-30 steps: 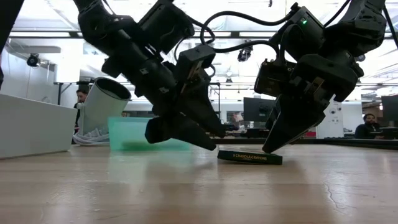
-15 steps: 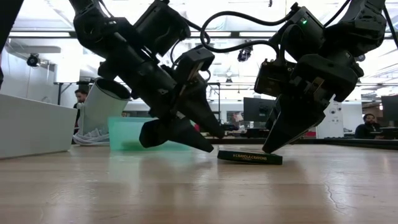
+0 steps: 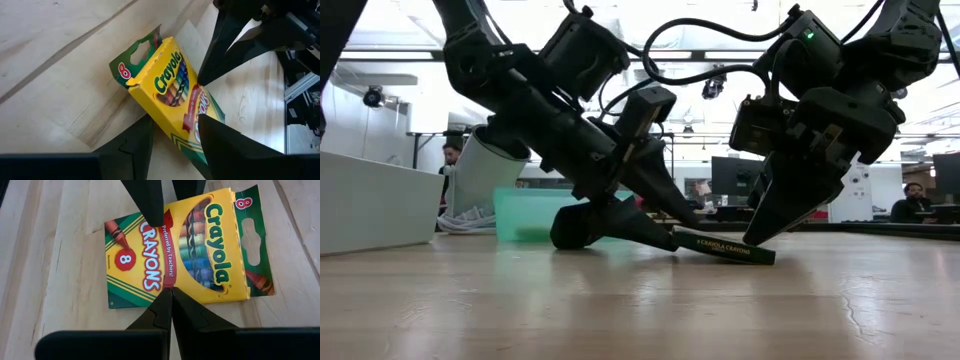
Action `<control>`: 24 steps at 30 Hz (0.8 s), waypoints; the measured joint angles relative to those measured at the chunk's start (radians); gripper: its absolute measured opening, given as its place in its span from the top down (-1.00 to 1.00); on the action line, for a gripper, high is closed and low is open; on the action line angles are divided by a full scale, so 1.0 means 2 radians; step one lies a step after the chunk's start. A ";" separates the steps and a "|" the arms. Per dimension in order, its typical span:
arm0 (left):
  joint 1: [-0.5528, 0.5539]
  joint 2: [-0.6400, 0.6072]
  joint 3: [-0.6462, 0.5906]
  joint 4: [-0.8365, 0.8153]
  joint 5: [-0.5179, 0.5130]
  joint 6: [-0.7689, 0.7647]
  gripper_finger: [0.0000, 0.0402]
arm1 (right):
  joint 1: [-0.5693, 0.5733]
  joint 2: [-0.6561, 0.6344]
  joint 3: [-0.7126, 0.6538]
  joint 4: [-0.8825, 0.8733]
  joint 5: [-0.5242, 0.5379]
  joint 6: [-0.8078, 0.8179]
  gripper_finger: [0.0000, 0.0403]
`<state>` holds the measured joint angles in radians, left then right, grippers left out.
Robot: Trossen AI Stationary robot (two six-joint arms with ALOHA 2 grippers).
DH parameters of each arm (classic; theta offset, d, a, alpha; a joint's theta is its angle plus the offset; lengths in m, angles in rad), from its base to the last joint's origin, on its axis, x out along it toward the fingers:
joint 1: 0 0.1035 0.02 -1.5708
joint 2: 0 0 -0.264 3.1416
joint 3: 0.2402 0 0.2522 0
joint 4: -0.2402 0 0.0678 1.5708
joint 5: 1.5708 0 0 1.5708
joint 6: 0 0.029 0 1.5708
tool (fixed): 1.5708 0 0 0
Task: Pick & Place School Supplies
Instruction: Put the yellow crayon box into the gray bin
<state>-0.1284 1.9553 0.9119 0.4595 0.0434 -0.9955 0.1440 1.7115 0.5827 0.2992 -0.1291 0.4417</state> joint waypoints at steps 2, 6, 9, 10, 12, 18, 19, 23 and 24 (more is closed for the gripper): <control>0.000 0.000 0.002 -0.003 0.001 0.000 0.20 | 0.000 0.000 0.000 0.000 0.000 0.000 0.96; 0.001 0.002 0.012 -0.005 0.000 0.001 0.20 | 0.000 0.000 0.000 0.000 0.000 -0.003 0.96; 0.002 0.003 0.016 -0.007 0.000 0.005 0.20 | 0.000 0.000 0.000 0.000 0.000 -0.004 0.96; 0.002 0.003 0.016 -0.007 0.000 0.005 0.20 | 0.000 0.000 0.000 -0.001 0.000 -0.004 0.96; 0.002 0.003 0.016 -0.009 0.000 0.003 0.20 | 0.000 0.000 0.000 -0.001 0.000 -0.004 0.96; 0.003 0.002 0.017 -0.023 -0.002 0.003 0.20 | 0.000 -0.001 0.000 0.000 0.001 -0.004 0.96; 0.003 0.002 0.017 -0.023 -0.002 0.003 0.20 | 0.000 -0.001 0.000 0.000 0.002 -0.004 0.96; 0.003 0.002 0.017 -0.025 -0.002 0.003 0.20 | 0.000 -0.008 0.000 0.002 0.014 -0.004 0.96; 0.003 0.002 0.017 -0.025 -0.002 0.003 0.20 | 0.000 -0.011 0.000 -0.001 0.022 -0.004 0.96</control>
<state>-0.1230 1.9598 0.9459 0.4094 0.0386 -0.9891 0.1444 1.6904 0.5835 0.2979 -0.0849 0.4339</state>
